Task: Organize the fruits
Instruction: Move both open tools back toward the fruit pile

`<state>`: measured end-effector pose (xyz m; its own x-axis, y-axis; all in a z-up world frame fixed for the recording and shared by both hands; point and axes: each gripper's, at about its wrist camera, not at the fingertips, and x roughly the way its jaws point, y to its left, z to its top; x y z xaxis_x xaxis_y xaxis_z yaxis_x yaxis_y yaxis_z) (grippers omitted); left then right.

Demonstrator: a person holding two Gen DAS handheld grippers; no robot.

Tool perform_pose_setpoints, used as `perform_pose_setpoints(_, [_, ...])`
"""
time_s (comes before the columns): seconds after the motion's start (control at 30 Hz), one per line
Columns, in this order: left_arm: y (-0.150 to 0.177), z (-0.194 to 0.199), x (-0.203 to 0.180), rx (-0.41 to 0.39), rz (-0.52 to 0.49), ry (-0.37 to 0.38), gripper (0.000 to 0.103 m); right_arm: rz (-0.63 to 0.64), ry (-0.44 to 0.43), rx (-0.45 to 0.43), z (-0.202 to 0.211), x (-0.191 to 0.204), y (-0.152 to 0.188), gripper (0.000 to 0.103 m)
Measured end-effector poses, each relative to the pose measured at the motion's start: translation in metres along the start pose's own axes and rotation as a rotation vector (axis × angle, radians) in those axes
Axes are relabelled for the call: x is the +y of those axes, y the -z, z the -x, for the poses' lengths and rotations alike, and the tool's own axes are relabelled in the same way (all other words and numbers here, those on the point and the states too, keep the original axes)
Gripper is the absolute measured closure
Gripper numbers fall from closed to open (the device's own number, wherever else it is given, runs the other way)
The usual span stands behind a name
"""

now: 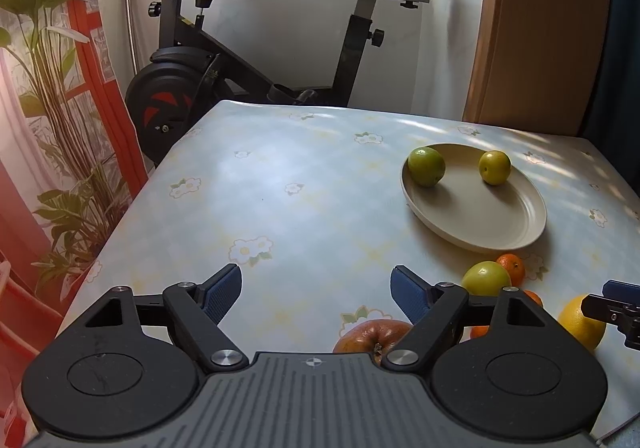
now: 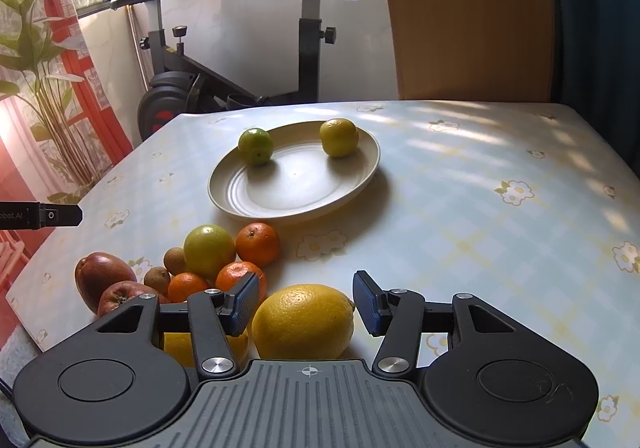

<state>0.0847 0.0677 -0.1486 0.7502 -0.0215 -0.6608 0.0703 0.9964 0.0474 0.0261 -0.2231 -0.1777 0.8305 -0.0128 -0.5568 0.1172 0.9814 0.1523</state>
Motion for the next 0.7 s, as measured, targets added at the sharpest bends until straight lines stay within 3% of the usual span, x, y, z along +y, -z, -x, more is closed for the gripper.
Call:
perform_pose_setpoints(0.4, [0.002, -0.001, 0.0, 0.007, -0.006, 0.011, 0.02, 0.006, 0.001, -0.005, 0.003, -0.004, 0.001, 0.054])
perform_pose_setpoints(0.7, [0.002, -0.003, 0.004, 0.014, 0.01, 0.011, 0.022, 0.035, -0.076, 0.047, -0.02, 0.004, -0.019, 0.055])
